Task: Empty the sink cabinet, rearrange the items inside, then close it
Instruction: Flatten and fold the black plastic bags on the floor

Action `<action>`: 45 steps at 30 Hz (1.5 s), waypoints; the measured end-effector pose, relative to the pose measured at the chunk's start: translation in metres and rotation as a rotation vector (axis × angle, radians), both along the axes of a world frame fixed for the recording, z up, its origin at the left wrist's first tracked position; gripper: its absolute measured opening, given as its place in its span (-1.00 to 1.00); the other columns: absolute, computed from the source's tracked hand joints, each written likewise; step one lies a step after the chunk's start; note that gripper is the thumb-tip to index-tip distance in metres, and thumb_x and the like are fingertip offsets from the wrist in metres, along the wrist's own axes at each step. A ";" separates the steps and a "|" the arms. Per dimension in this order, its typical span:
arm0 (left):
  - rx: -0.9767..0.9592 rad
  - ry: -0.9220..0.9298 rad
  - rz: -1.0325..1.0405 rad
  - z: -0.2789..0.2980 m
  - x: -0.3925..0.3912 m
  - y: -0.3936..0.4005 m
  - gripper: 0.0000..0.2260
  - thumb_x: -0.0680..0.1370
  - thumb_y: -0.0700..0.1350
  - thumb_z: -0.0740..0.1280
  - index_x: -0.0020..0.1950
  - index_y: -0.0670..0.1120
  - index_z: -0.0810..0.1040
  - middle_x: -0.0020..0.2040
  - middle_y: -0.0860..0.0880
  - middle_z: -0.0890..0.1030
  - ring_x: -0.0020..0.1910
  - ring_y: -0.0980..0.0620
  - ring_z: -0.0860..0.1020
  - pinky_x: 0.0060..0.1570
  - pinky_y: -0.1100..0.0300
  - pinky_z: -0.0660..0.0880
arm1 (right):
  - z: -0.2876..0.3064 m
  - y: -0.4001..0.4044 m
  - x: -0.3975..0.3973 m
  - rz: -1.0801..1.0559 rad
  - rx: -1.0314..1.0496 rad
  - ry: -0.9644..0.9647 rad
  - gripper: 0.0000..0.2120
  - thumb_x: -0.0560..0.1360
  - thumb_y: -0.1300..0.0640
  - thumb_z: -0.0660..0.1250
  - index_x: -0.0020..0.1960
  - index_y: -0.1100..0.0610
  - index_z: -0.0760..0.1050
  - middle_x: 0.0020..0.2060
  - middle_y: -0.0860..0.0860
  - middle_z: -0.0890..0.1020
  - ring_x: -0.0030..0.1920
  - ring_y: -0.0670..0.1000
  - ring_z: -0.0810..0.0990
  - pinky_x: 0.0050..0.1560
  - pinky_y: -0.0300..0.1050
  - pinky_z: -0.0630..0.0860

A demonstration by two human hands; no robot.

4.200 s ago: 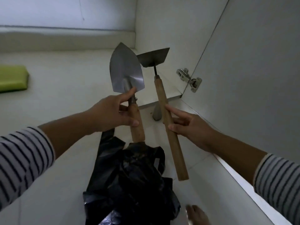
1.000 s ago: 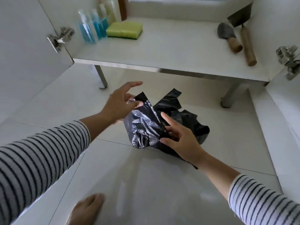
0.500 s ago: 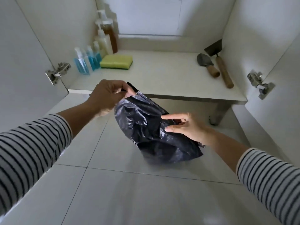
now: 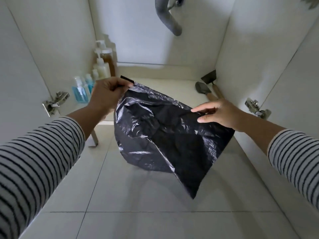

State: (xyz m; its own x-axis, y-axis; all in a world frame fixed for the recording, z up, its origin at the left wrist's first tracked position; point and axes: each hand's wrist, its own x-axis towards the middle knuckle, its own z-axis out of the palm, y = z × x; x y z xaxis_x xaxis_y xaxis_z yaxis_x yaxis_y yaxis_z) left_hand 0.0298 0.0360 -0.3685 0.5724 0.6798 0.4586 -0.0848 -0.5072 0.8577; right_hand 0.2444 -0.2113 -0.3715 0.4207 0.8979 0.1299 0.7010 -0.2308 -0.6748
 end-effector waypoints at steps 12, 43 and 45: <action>-0.030 0.312 -0.149 -0.029 -0.017 0.016 -0.81 0.51 -0.24 0.33 0.00 0.03 0.62 -0.29 0.33 0.62 -0.23 0.44 0.54 -0.21 0.59 0.36 | -0.013 0.006 0.003 -0.090 -0.022 0.035 -0.75 0.49 0.25 0.35 -0.01 -0.08 0.65 -0.59 -0.05 0.48 -0.50 -0.02 0.18 -0.41 -0.21 0.11; 0.020 -0.112 -0.015 0.066 0.003 0.004 -0.70 0.44 -0.31 0.41 0.11 -0.03 0.56 -0.10 0.11 0.60 -0.17 0.26 0.56 -0.07 0.47 0.47 | 0.129 0.007 -0.024 -0.205 0.180 -0.341 -0.75 0.50 0.32 0.31 0.15 0.18 0.59 -0.66 -0.39 0.42 -0.55 -0.36 0.44 -0.46 -0.53 0.29; 0.012 -0.089 -0.009 0.056 -0.018 -0.002 -0.72 0.43 -0.29 0.42 0.06 0.01 0.59 -0.06 0.09 0.62 -0.14 0.25 0.58 0.00 0.42 0.47 | 0.122 -0.001 -0.037 -0.196 0.184 -0.271 -0.75 0.50 0.31 0.32 0.13 0.11 0.60 -0.62 -0.37 0.47 -0.56 -0.31 0.44 -0.48 -0.54 0.27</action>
State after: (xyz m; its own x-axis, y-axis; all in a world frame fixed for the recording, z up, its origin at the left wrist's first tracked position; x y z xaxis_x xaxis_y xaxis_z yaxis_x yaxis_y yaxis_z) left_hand 0.0118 0.0337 -0.3123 0.5347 0.6692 0.5160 -0.1652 -0.5160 0.8405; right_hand 0.2078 -0.2119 -0.2490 0.5101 0.7554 0.4112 0.8142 -0.2702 -0.5138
